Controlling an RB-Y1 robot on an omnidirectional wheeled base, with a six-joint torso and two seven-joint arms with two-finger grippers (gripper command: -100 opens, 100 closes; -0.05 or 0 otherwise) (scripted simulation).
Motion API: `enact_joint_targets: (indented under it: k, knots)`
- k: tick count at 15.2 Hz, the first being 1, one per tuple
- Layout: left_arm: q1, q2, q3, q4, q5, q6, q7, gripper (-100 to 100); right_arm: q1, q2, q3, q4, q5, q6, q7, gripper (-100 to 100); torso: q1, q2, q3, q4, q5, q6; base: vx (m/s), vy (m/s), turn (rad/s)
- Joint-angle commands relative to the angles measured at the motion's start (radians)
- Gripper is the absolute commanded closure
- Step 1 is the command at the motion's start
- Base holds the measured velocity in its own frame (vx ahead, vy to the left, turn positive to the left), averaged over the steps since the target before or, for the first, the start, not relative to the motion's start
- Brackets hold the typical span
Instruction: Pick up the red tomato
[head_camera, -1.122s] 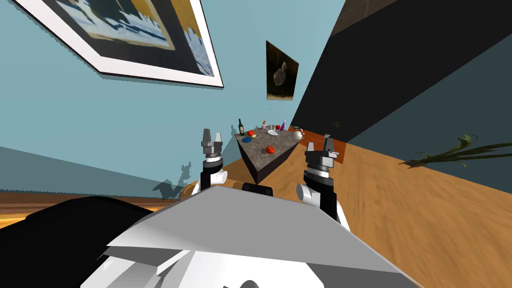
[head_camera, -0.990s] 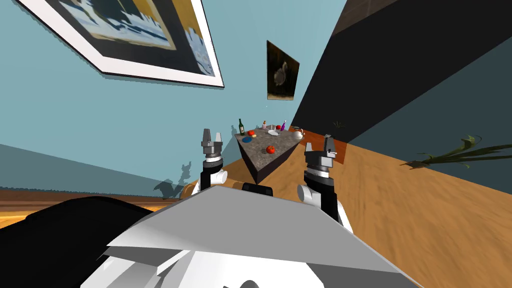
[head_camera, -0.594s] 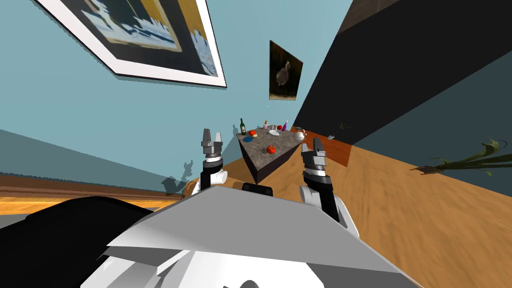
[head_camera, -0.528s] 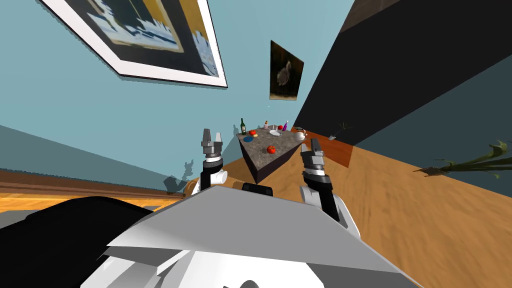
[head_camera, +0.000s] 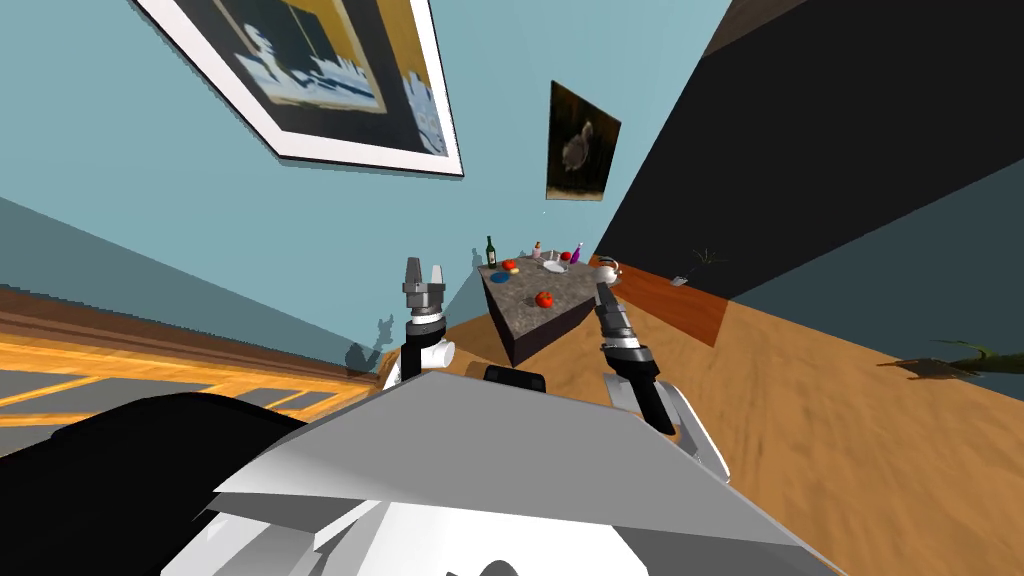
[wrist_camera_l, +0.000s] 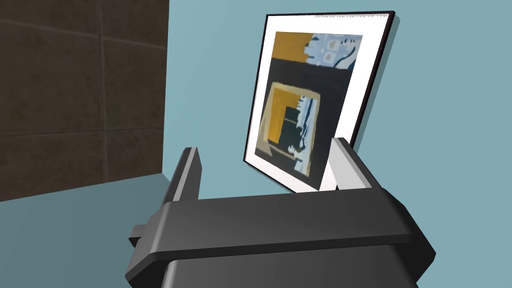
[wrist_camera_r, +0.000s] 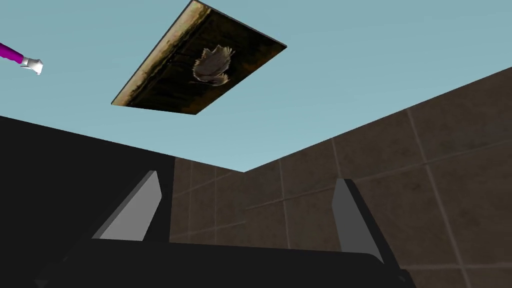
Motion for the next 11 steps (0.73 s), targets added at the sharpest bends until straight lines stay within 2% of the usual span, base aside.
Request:
enact_joint_targets:
  k: [1, 4, 6, 7, 8, 11]
  knots:
    - [0.0, 0.0, 0.0, 0.0, 0.0, 0.0, 0.0, 0, -0.007, -0.022, 0.002, 0.01, 0.04, 0.015, 0.01, -100, 0.0, 0.0, 0.0, 0.0, 0.0, 0.0, -0.012, -0.049, 0.12]
    - [0.0, 0.0, 0.0, 0.0, 0.0, 0.0, 0.0, 0, -0.016, -0.074, 0.008, 0.037, 0.11, 0.041, 0.035, -100, 0.0, 0.0, 0.0, 0.0, 0.0, 0.0, -0.013, -0.051, 0.132]
    - [0.0, 0.0, 0.0, 0.0, 0.0, 0.0, 0.0, 0, -0.016, -0.074, 0.008, 0.037, 0.13, 0.041, 0.035, -100, 0.0, 0.0, 0.0, 0.0, 0.0, 0.0, -0.011, -0.042, 0.081]
    - [0.0, 0.0, 0.0, 0.0, 0.0, 0.0, 0.0, 0, -0.021, -0.1, 0.012, 0.051, 0.167, 0.055, 0.049, -100, 0.0, 0.0, 0.0, 0.0, 0.0, 0.0, -0.009, -0.033, 0.114]
    - [0.0, 0.0, 0.0, 0.0, 0.0, 0.0, 0.0, 0, -0.021, -0.1, 0.012, 0.051, 0.177, 0.055, 0.049, -100, 0.001, -0.001, 0.0, 0.0, 0.0, 0.0, -0.011, -0.037, 0.126]
    - [0.0, 0.0, 0.0, 0.0, 0.0, 0.0, 0.0, 0, -0.031, -0.15, 0.021, 0.081, 0.249, 0.083, 0.078, -100, 0.0, 0.0, 0.0, 0.0, 0.0, 0.0, -0.017, -0.05, 0.172]
